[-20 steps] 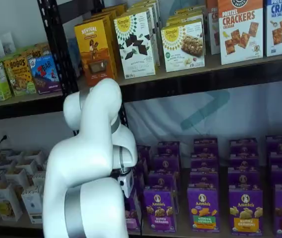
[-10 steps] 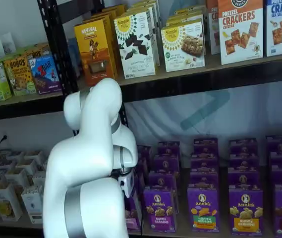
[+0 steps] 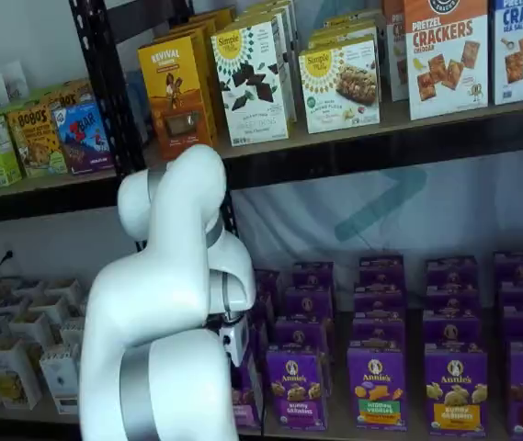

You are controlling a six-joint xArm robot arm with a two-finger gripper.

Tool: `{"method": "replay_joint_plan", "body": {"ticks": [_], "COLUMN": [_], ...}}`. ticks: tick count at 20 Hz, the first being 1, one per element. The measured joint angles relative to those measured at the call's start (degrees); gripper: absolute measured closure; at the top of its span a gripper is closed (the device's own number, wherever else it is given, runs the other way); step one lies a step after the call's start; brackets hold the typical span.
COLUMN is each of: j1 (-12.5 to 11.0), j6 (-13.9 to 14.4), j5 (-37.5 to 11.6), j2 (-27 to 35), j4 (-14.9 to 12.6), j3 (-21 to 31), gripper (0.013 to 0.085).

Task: Pick up the purple box with a pink patch in the middle, on the bottom shelf, the first box from the left

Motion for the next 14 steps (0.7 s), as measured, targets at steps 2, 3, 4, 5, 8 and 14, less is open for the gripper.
{"method": "replay_joint_plan", "body": {"ticks": [2, 3, 4, 5, 8, 14], "j1": [0.0, 0.1, 0.1, 0.1, 0.2, 0.3], "j6": [0.1, 0.1, 0.0, 0.0, 0.1, -0.1], "j5": [0.0, -0.1, -0.1, -0.2, -0.2, -0.3], "j2": [0.0, 0.0, 0.1, 0.1, 0.1, -0.3], "j4": [0.0, 0.0, 0.1, 0.1, 0.1, 0.4], "j3": [0.0, 0.0, 0.1, 0.1, 0.1, 0.8], "gripper": [0.065, 0.065, 0.065, 0.065, 0.065, 0.065]}}
